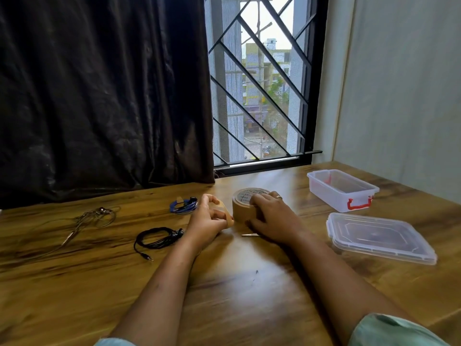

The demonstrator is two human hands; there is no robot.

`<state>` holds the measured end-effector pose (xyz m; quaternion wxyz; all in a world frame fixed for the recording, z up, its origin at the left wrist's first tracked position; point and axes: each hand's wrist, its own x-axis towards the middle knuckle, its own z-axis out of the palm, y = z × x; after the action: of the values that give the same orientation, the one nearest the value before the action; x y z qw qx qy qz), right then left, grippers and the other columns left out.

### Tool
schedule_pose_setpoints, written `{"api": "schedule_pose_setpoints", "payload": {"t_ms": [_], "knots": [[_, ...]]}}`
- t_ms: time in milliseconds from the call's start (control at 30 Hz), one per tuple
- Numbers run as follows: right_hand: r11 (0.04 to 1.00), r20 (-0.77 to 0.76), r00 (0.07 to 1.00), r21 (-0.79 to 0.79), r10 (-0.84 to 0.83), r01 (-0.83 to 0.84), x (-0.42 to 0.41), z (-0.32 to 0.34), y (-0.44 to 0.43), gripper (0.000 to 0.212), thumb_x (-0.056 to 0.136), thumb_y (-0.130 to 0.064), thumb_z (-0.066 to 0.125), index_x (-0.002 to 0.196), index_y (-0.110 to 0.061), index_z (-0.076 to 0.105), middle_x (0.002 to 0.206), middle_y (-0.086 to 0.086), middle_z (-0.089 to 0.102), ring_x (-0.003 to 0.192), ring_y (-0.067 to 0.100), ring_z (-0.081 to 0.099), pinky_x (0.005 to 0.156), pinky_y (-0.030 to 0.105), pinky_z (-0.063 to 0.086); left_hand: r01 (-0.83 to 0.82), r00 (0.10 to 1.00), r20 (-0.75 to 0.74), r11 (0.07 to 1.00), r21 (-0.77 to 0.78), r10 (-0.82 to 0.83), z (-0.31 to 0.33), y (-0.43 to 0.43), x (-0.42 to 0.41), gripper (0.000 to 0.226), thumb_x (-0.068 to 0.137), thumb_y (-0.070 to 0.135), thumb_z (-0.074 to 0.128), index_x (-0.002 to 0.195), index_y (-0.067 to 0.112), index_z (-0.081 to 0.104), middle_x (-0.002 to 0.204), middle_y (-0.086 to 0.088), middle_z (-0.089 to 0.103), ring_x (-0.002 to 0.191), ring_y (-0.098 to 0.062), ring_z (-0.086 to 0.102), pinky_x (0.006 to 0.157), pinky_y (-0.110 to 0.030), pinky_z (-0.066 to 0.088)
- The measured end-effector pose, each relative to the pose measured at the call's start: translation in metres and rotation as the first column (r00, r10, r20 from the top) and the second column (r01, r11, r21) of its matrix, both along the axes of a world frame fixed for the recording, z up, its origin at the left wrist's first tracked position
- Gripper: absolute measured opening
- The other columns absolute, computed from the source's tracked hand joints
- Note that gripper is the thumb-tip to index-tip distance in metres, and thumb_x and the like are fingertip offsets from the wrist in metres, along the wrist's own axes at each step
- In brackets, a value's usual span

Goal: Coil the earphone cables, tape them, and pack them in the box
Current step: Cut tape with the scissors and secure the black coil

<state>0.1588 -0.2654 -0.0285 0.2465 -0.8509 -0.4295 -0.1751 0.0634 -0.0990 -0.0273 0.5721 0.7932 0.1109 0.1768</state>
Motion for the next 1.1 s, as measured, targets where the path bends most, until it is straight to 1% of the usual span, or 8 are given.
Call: {"api": "schedule_pose_setpoints", "payload": {"t_ms": [133,300,433,633,833,967,1033,1100], "knots": [[0.999,0.023,1.0,-0.038,-0.007,0.008,0.0008,-0.0015,0.0014,0.033,0.079,-0.046,0.065,0.097,-0.022,0.051,0.111,-0.001,0.06,0.106,0.022,0.044,0.087,0.037,0.044,-0.02,1.0,0.008,1.0,0.024,0.02,-0.0014,0.0007,-0.0001,0.046,0.078,-0.007,0.062,0.106,0.023,0.04,0.087,-0.008,0.072,0.087,-0.027,0.069,0.073,-0.044,0.055],[0.999,0.006,0.999,-0.027,0.041,-0.041,0.0027,0.0002,-0.0009,0.029,0.079,-0.035,0.066,0.1,-0.018,0.056,0.113,0.002,0.06,0.106,0.023,0.045,0.087,0.029,0.035,-0.024,1.0,0.007,0.999,0.028,0.024,-0.0008,0.0,0.0007,0.046,0.079,-0.007,0.06,0.109,0.02,0.039,0.09,-0.009,0.07,0.089,-0.026,0.068,0.076,-0.044,0.056],[0.999,-0.012,0.999,-0.029,0.042,-0.043,0.0005,0.0016,-0.0005,0.028,0.075,-0.031,0.065,0.097,-0.018,0.054,0.109,0.004,0.059,0.103,0.024,0.046,0.082,0.027,0.033,-0.028,1.0,0.005,0.999,0.039,0.028,-0.0006,-0.0008,0.0009,0.047,0.078,-0.006,0.062,0.11,0.019,0.038,0.089,-0.008,0.07,0.089,-0.026,0.068,0.077,-0.047,0.055],[0.995,0.018,0.999,-0.086,0.05,-0.048,-0.0026,0.0044,0.0009,0.031,0.076,-0.031,0.063,0.101,-0.014,0.054,0.111,0.007,0.059,0.106,0.027,0.046,0.093,0.032,0.035,-0.034,0.999,-0.006,0.998,0.054,0.034,-0.0018,0.0004,0.0016,0.048,0.078,-0.005,0.063,0.106,0.025,0.038,0.093,-0.01,0.069,0.088,-0.023,0.068,0.077,-0.048,0.057],[0.991,0.045,0.996,-0.119,0.072,-0.067,-0.0047,0.0064,0.0004,0.033,0.08,-0.024,0.062,0.108,-0.008,0.055,0.116,0.011,0.059,0.112,0.027,0.047,0.101,0.029,0.028,-0.041,0.999,0.008,0.997,0.063,0.041,-0.0019,-0.0008,0.0015,0.049,0.077,-0.006,0.063,0.106,0.024,0.036,0.094,-0.01,0.07,0.089,-0.021,0.068,0.078,-0.047,0.058],[0.991,0.033,0.996,-0.103,0.088,-0.084,-0.0029,0.0035,0.0013,0.035,0.076,-0.03,0.055,0.104,-0.009,0.055,0.114,0.012,0.06,0.109,0.029,0.048,0.097,0.029,0.031,-0.105,0.993,0.065,0.981,0.163,0.095,-0.0004,-0.0056,0.0004,0.058,0.074,0.001,0.071,0.111,0.023,0.032,0.1,-0.002,0.061,0.086,-0.018,0.064,0.077,-0.039,0.058],[0.992,-0.007,0.995,-0.077,0.1,-0.1,-0.0024,0.0013,0.0026,0.038,0.073,-0.04,0.049,0.099,-0.013,0.054,0.111,0.007,0.06,0.104,0.025,0.047,0.088,0.025,0.032,-0.099,0.992,0.091,0.983,0.157,0.085,-0.0006,-0.0066,0.0006,0.067,0.071,0.008,0.078,0.112,0.027,0.028,0.106,0.001,0.056,0.091,-0.015,0.062,0.08,-0.04,0.057],[0.994,-0.082,0.99,0.02,0.112,-0.111,-0.0026,0.0018,0.0025,0.033,0.069,-0.045,0.044,0.09,-0.019,0.049,0.099,-0.001,0.057,0.093,0.019,0.043,0.075,0.019,0.032,-0.071,0.992,0.114,0.989,0.128,0.056,-0.0008,-0.0072,0.0005,0.074,0.068,0.014,0.082,0.113,0.029,0.025,0.119,-0.002,0.053,0.099,-0.014,0.059,0.085,-0.04,0.055]]}}
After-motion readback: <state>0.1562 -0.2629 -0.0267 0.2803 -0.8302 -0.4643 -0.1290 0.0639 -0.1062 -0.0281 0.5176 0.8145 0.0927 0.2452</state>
